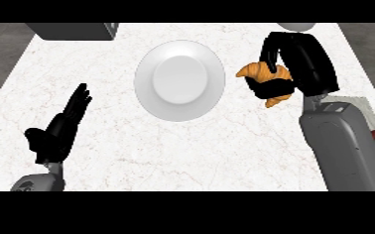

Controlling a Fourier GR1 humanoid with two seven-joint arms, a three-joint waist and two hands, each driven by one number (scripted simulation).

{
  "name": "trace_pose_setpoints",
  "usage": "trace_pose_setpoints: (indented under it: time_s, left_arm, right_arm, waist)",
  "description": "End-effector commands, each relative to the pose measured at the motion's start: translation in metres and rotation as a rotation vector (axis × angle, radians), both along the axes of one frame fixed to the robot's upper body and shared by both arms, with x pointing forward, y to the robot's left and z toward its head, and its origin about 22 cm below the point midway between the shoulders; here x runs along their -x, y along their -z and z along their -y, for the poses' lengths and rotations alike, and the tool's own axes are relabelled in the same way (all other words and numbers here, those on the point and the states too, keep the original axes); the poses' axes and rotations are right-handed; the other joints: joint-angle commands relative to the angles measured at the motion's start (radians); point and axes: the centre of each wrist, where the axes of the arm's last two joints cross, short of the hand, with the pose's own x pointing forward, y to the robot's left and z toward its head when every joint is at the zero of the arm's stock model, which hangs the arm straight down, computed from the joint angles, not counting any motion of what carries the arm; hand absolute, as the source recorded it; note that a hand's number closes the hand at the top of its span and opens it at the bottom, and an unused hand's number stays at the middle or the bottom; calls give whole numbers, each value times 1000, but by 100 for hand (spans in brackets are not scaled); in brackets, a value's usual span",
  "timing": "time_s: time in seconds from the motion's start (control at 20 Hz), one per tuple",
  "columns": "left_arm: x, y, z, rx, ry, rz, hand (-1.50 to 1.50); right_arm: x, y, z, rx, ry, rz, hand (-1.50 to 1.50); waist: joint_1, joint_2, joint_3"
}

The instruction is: Pick the croissant from the placemat and place it in the plate

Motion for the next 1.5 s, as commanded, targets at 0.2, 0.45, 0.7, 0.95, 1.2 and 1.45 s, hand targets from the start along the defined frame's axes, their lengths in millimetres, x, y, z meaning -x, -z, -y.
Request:
trace_pose_setpoints:
  time_s: [0.2,0.45,0.7,0.95,1.2,1.45]
  left_arm:
    - [6,-1,-19,-19,10,4,0]
    - [1,17,14,5,16,-9,0]
    - [-8,15,6,7,52,-4,0]
    - [-8,2,7,-4,77,8,0]
    - [-20,-5,6,-25,72,17,0]
    - [-14,-1,13,-6,52,22,0]
  right_arm:
    - [-36,19,-78,-13,-75,-87,150]
    - [-55,36,-120,7,-96,-97,150]
    - [-55,56,-151,-14,-59,-121,150]
    - [-57,83,-139,-228,68,-152,-150]
    - [-70,86,-144,-213,121,-237,-150]
    - [-74,77,-141,-418,118,-203,-150]
  waist:
    - [8,3,0]
    - [13,6,0]
    - [33,10,0]
    - [55,12,1]
    - [62,17,0]
    - [55,15,1]
